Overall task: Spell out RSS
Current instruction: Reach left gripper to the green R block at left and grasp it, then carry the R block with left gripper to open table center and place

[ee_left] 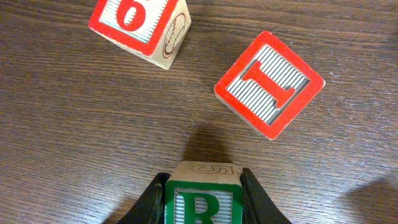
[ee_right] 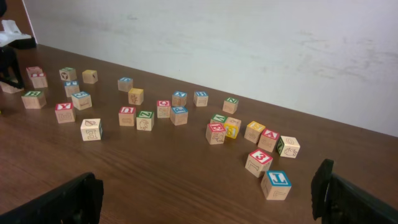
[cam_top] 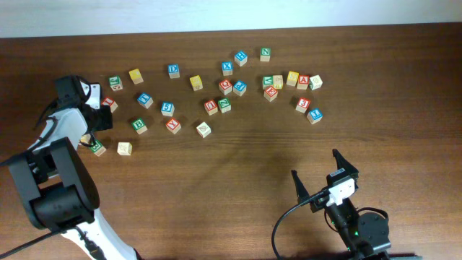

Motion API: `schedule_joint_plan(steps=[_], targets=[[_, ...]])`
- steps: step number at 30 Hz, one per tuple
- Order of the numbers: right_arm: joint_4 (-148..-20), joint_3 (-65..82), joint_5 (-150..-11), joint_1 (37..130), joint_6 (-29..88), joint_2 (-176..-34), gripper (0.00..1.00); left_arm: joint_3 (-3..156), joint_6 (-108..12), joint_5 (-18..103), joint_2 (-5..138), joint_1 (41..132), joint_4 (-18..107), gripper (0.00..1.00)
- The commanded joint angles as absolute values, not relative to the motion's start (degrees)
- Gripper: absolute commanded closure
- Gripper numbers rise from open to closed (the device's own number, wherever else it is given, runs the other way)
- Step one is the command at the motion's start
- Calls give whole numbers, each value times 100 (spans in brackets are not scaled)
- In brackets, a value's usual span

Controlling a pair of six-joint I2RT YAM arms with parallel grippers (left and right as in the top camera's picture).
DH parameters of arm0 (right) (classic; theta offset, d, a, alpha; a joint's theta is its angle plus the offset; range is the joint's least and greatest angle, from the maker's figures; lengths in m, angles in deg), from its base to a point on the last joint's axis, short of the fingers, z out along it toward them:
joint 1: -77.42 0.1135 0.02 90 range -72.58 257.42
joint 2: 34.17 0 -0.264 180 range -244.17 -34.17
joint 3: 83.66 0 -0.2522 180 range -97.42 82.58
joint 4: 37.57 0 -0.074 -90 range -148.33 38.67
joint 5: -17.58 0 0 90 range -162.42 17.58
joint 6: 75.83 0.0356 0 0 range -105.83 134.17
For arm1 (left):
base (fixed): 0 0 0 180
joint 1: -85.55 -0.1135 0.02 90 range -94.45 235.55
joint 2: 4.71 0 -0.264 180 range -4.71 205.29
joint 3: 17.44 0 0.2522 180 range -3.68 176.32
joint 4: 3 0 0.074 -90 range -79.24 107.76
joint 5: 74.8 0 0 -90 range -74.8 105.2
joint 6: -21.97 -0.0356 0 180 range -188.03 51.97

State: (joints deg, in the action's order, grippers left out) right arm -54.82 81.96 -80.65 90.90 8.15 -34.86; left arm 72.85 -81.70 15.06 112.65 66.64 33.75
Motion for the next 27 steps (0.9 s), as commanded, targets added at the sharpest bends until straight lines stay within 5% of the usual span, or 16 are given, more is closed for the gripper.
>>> schedule_joint_plan(steps=[1,9,16,22,27], targets=[[-5521,8226,-8037,9042,865,-3438,2,7394,-8109,1589,11359,6679,3370,85],[-5521,8226,-8037,9042,865,-3438,2,7993,-8087,1589,11355,6681,4046,100],[-5521,8226,-8037,9042,865,-3438,2,9484,-7469,1526,10640,6898,5761,100],[-5521,8226,-8037,9042,865,-3438,2,9473,-6701,1058,8705,8299,6697,100],[-5521,8226,-8037,9042,865,-3438,2,8623,-5919,940,8515,9671,7038,100]])
